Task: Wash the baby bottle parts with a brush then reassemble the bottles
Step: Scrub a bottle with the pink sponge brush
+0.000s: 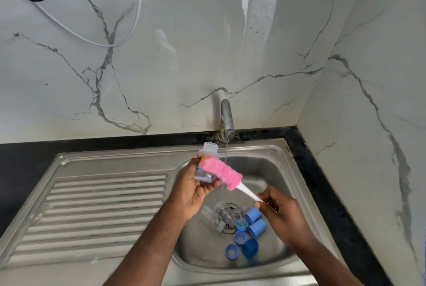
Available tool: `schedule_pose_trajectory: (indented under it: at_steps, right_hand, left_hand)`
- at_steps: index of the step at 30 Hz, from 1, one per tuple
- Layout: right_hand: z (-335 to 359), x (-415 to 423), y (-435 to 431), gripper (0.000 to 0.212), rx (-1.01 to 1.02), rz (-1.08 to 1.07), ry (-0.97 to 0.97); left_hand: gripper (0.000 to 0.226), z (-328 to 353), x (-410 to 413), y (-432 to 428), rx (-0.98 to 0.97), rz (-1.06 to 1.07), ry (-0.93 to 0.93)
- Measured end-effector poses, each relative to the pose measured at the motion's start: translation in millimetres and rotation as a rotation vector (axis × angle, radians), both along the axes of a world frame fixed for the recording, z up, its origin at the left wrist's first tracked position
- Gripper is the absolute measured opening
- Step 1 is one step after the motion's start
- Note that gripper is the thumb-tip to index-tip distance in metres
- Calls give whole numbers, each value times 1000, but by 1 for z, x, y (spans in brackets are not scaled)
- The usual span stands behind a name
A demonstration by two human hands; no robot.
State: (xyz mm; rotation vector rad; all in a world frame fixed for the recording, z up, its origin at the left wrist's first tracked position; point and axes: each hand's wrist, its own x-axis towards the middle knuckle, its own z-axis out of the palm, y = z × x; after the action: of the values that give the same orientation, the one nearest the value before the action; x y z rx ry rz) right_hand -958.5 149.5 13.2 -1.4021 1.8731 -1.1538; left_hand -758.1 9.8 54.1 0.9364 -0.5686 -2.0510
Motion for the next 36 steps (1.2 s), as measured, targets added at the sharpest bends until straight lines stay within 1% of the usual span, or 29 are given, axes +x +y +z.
schedule_pose_trajectory:
  at_steps: [2,5,8,11,12,15,17,19,21,23,25,29,32,34,36]
  right_hand:
    - [-1,-2,1,17,-19,-36,-22]
    - [1,-1,2,15,-4,20,-16]
    - [3,-4,4,19,-31,-15,-27]
    - [5,-2,6,20,-1,57,-32]
    - [6,-1,6,20,2,50,-31]
    - [6,-3,7,20,-30,-36,-36]
    - [7,-2,11,19,-6,39,-23]
    - [7,2,12,16,4,60,-4]
    - [8,4,11,16,-28,-30,-13]
    - [9,3,11,16,-32,-27,-10]
    - [10,6,12,15,-6,41,23]
    - [13,7,10,17,-38,-49,17]
    - [15,11,11,16,-27,43,61]
    - [13,14,10,17,-29,8,30]
    - [12,16,9,18,-34,-43,6]
  left_hand:
    - [44,2,0,3,11,-4,28]
    - [46,3,2,4,10,-12,46]
    - [45,0,0,5,49,-11,62]
    - [51,-1,-1,5,-20,-8,10]
    - [52,-1,-1,4,-34,-4,13]
    - [53,1,2,4,-39,5,94]
    - [52,-1,4,3,-50,5,105]
    - [52,-1,6,3,-61,2,56]
    - [55,0,6,4,-76,-1,-25]
    - [56,-1,6,6,-91,8,-50]
    - [54,-5,10,5,-127,6,10]
    - [56,-7,16,4,-174,-39,61]
    - [48,-7,17,6,-175,-26,66]
    - [56,-4,19,6,-192,-29,62]
    - [69,-2,20,5,-241,-54,50]
